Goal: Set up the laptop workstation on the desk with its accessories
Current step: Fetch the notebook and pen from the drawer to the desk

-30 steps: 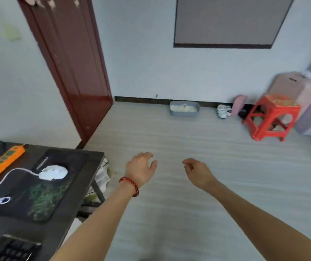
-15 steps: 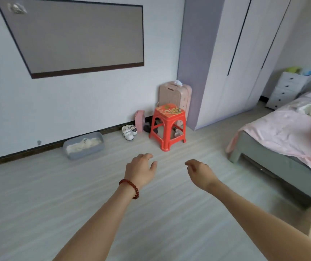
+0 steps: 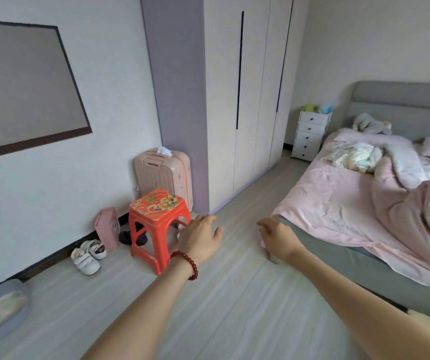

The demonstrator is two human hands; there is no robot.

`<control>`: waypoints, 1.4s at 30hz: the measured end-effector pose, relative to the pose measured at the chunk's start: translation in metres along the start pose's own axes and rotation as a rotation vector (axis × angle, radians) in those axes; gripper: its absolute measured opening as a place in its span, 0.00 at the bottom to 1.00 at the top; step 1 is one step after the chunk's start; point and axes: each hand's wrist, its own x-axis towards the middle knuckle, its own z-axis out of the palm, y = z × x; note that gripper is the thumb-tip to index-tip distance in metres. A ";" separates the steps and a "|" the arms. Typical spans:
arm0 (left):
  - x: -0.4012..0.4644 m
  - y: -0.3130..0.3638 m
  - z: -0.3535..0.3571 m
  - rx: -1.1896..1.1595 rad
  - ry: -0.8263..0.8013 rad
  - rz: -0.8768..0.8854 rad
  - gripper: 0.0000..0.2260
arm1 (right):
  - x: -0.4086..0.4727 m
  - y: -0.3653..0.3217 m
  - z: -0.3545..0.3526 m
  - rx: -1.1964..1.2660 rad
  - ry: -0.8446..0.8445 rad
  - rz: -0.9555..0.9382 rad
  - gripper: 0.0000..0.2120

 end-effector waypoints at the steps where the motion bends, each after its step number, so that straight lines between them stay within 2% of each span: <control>1: 0.041 0.003 0.002 0.007 -0.002 0.010 0.17 | 0.041 0.006 -0.007 0.001 0.012 0.003 0.15; 7: 0.226 -0.003 -0.009 0.018 0.033 0.039 0.17 | 0.228 0.002 -0.033 -0.038 0.021 0.024 0.17; 11: 0.333 -0.037 -0.007 0.006 0.064 0.024 0.16 | 0.342 0.000 -0.015 -0.044 -0.007 0.022 0.17; 18: 0.542 -0.095 0.019 -0.030 0.003 0.045 0.17 | 0.545 0.010 0.024 0.010 -0.023 0.120 0.18; 21: 0.642 -0.097 0.039 -0.047 -0.060 0.095 0.16 | 0.626 0.024 0.018 0.005 -0.008 0.196 0.18; 25: 0.751 -0.064 0.075 -0.073 -0.173 0.186 0.15 | 0.700 0.065 -0.005 0.001 0.048 0.299 0.17; 33: 0.945 0.038 0.192 -0.144 -0.325 0.333 0.16 | 0.864 0.201 -0.063 0.042 0.167 0.455 0.16; 35: 1.019 0.074 0.228 -0.132 -0.372 0.342 0.16 | 0.932 0.247 -0.087 0.061 0.176 0.485 0.17; 42: 1.226 0.162 0.273 -0.133 -0.340 0.374 0.14 | 1.116 0.331 -0.173 0.065 0.211 0.526 0.16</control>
